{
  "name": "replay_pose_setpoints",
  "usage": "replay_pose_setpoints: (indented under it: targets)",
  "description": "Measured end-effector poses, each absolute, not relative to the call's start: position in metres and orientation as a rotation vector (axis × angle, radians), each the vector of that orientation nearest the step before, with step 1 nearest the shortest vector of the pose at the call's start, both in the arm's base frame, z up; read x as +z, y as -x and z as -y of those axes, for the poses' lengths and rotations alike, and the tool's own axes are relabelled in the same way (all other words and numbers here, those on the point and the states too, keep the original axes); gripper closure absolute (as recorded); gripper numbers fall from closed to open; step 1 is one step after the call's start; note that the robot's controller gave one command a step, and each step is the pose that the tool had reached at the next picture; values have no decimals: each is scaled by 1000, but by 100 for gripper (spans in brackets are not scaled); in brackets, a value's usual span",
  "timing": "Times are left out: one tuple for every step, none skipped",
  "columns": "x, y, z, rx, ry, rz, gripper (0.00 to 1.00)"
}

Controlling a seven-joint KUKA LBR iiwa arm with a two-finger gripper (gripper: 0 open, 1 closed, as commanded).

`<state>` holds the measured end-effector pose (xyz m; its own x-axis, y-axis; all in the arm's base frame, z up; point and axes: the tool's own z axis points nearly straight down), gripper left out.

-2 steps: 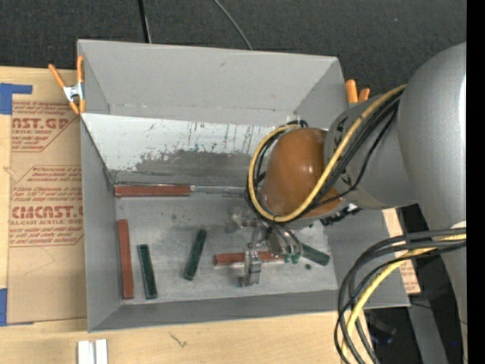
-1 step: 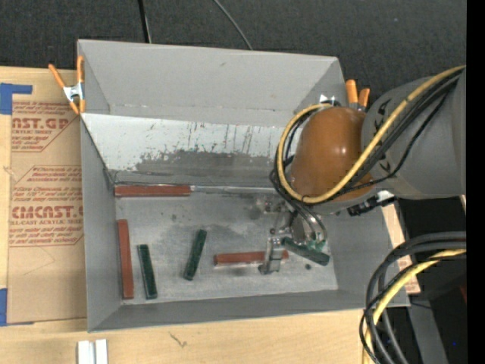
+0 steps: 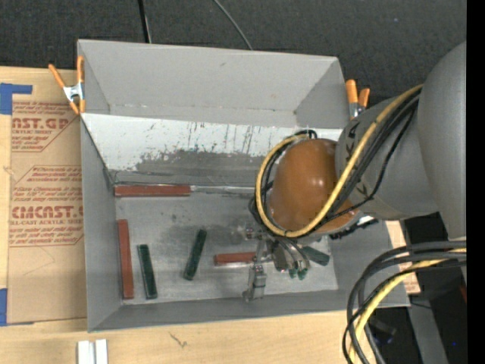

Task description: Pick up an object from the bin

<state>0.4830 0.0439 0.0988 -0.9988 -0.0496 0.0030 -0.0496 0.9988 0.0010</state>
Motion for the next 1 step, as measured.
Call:
replay_pose_setpoints:
  targets:
    - [71, -492, -19, -1, 312, 3124, 0]
